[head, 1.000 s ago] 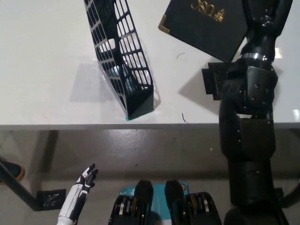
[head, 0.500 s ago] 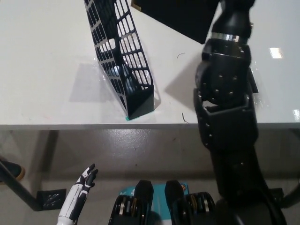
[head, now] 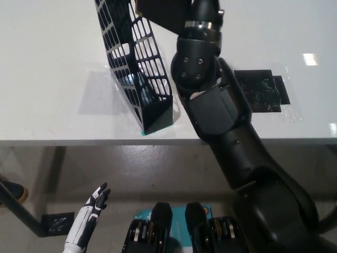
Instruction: A notebook is kept standing on the table on the right hand side and a black shelf is kept on the left hand side and the robot uses its right hand to grab the notebook and places it in the shelf
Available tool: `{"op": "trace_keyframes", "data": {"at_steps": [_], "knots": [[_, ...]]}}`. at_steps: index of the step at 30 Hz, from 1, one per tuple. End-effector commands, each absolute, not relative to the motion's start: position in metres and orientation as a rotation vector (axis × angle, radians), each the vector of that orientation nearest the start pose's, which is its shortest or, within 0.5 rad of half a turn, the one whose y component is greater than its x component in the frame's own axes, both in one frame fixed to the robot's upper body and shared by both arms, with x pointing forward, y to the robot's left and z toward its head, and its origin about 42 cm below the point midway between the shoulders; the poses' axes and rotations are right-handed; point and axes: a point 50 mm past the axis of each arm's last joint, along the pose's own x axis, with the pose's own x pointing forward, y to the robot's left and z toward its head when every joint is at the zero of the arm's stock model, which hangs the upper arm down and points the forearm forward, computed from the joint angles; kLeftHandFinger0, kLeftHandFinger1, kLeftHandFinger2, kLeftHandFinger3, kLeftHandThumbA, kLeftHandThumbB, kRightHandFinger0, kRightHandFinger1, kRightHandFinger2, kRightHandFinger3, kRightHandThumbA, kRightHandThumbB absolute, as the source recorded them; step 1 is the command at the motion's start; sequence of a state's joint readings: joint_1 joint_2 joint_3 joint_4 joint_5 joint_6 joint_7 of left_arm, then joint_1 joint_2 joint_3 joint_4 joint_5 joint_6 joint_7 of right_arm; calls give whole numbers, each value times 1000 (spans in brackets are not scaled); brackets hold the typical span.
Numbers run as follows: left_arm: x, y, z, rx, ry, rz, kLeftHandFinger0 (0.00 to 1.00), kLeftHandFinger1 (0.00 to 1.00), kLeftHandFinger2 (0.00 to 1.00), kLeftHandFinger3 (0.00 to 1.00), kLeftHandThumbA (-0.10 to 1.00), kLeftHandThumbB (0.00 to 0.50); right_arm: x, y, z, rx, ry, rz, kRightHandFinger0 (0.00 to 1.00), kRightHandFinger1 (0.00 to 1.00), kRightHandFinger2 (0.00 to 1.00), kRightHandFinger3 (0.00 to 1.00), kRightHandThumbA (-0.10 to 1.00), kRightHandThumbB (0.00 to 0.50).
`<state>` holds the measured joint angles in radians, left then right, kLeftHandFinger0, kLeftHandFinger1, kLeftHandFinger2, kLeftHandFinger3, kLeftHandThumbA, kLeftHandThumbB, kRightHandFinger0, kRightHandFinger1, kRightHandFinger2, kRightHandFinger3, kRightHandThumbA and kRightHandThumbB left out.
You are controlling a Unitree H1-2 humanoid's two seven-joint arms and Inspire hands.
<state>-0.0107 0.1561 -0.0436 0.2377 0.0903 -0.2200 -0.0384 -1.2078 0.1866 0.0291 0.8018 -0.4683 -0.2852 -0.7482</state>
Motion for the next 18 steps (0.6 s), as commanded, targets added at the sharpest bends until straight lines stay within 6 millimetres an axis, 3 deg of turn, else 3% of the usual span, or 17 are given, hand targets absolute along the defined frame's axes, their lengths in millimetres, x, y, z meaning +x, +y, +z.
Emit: {"op": "trace_keyframes", "data": {"at_steps": [1,3,7,13,18], "knots": [[279,259,60,255,-27,-125,1000,1000,1000,1000,1000,159,507,3,449,-50,-986,-322,0,0,438,578,-100,17],[280,259,60,264,-32,-131,1000,1000,1000,1000,1000,126,514,2,442,-54,-961,-329,0,0,438,567,-100,18],[280,260,58,273,-37,-133,1000,1000,1000,1000,1000,114,522,2,434,-74,-922,-339,0,0,492,579,-100,45],[280,258,59,266,-24,-123,1000,1000,1000,1000,1000,138,529,3,423,-82,-846,-320,0,38,594,692,-100,62],[282,256,60,264,-34,-122,1000,1000,1000,1000,1000,154,531,7,422,-95,-819,-329,0,56,603,678,-100,86]]}}
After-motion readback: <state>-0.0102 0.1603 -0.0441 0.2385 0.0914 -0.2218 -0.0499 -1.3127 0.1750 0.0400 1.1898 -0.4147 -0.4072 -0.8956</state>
